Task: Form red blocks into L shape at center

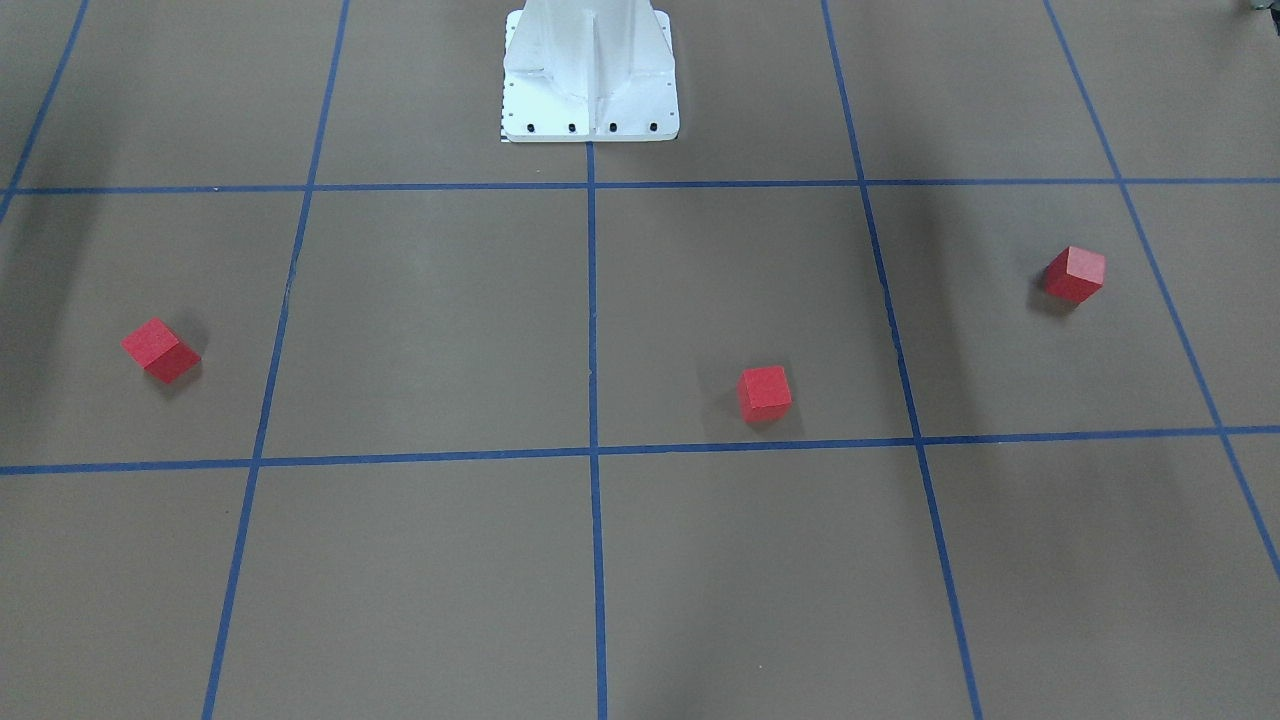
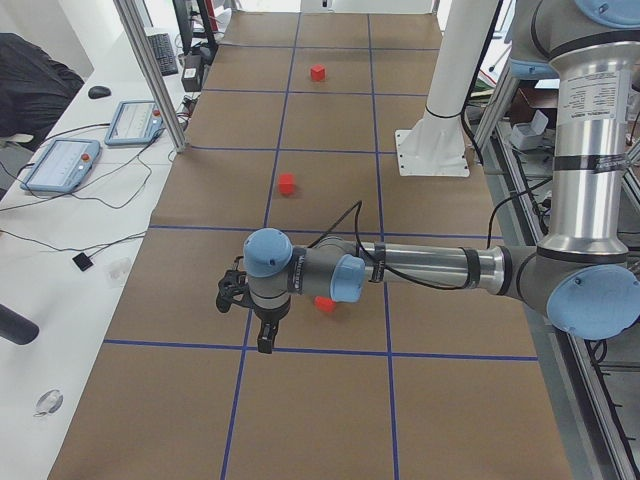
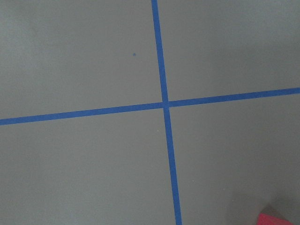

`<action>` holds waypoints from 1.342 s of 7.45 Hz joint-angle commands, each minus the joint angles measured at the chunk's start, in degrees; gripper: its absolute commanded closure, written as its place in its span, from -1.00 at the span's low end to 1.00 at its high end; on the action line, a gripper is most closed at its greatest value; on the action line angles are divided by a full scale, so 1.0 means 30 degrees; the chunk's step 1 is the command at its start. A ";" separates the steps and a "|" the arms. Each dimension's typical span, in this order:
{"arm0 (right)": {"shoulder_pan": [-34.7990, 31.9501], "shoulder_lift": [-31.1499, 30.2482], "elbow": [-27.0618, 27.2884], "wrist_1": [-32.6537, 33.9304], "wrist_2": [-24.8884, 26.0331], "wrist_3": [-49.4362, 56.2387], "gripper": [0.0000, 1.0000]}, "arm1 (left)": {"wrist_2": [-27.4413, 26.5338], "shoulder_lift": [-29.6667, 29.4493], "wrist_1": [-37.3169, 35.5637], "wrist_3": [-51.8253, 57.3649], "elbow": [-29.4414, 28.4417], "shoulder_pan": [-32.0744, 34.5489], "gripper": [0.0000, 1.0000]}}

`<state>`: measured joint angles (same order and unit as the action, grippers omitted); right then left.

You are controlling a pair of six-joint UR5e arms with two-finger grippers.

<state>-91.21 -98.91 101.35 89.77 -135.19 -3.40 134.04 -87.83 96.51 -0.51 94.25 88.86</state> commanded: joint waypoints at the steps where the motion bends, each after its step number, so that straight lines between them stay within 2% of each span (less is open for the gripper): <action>1: -0.0006 0.0127 -0.0062 -0.0071 -0.0168 -0.0037 -0.99 | -0.0033 -0.0022 0.0027 0.0022 -0.0011 0.0029 -1.00; 5: -0.0006 0.0127 -0.0122 -0.0188 -0.0199 -0.0126 -0.98 | 0.0172 -0.0255 0.0494 -0.0066 0.0222 0.0000 -1.00; 6: -0.0006 0.0127 -0.0151 -0.0218 -0.0199 -0.0154 -0.98 | 0.0259 -0.0314 0.1482 -0.0471 0.0195 -0.0029 -1.00; 9: -0.0006 0.0069 -0.0325 -0.0218 -0.0228 -0.0155 -0.98 | 0.0054 -0.3174 0.1346 -0.1002 0.0311 -0.2251 -1.00; 10: -0.0006 0.0069 -0.0385 -0.0218 -0.0315 -0.0155 -0.99 | 0.0084 -0.3766 0.1346 -0.1003 0.0921 -0.2575 -1.00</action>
<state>-91.23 -98.65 100.50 89.15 -135.91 -3.87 134.23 -96.12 100.56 -3.30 95.53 82.82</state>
